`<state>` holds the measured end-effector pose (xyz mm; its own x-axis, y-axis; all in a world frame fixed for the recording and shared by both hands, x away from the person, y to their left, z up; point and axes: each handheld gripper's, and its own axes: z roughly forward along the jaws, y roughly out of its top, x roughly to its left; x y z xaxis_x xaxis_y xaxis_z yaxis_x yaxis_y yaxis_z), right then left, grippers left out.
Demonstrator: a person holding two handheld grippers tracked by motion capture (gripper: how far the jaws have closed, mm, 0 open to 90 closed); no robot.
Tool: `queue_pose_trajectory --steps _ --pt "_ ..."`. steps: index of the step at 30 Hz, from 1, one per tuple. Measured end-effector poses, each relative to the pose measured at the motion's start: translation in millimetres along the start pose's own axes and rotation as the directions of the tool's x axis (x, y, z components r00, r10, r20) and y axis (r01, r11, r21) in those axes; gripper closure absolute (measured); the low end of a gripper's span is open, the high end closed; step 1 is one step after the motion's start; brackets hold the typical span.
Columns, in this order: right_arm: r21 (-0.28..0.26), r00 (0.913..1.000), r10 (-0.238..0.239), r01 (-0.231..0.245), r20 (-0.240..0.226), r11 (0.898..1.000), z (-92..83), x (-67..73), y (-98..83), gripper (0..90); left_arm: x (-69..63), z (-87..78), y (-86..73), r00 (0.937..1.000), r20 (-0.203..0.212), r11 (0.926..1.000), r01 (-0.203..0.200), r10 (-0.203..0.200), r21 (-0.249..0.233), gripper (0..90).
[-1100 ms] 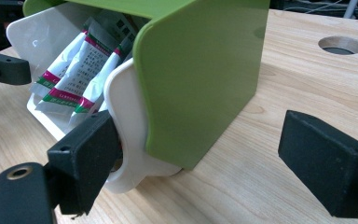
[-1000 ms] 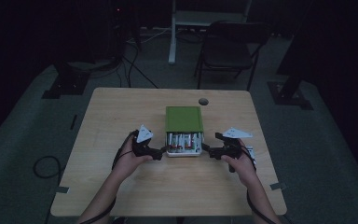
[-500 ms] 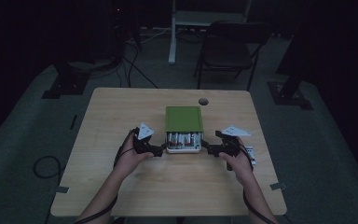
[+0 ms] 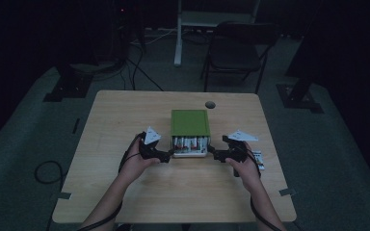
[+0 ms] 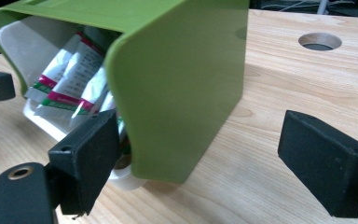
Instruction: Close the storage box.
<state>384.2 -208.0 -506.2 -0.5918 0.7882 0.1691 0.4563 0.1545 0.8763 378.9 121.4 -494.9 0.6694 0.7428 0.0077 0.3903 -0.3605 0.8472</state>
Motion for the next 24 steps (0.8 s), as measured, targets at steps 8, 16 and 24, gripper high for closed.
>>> queue_pose_trajectory --steps 8,16,24 --pt "0.008 0.9995 -0.016 0.016 -0.028 1.000 -5.0 6.0 -1.1 12.3 -4.9 -9.3 0.2 0.9999 0.013 0.9999 0.009 -0.009 -0.010 3.5" --pt "0.002 0.9993 -0.037 0.037 0.000 0.999 -13.1 4.3 -4.6 12.3 -8.4 -16.5 -1.1 1.0000 -0.008 0.9998 0.001 -0.001 -0.020 3.5" --pt "0.015 0.9986 -0.043 0.043 0.031 0.999 -22.8 0.1 -12.1 12.3 -8.3 -23.9 -8.9 0.9996 -0.027 1.0000 0.007 -0.007 -0.006 3.5"
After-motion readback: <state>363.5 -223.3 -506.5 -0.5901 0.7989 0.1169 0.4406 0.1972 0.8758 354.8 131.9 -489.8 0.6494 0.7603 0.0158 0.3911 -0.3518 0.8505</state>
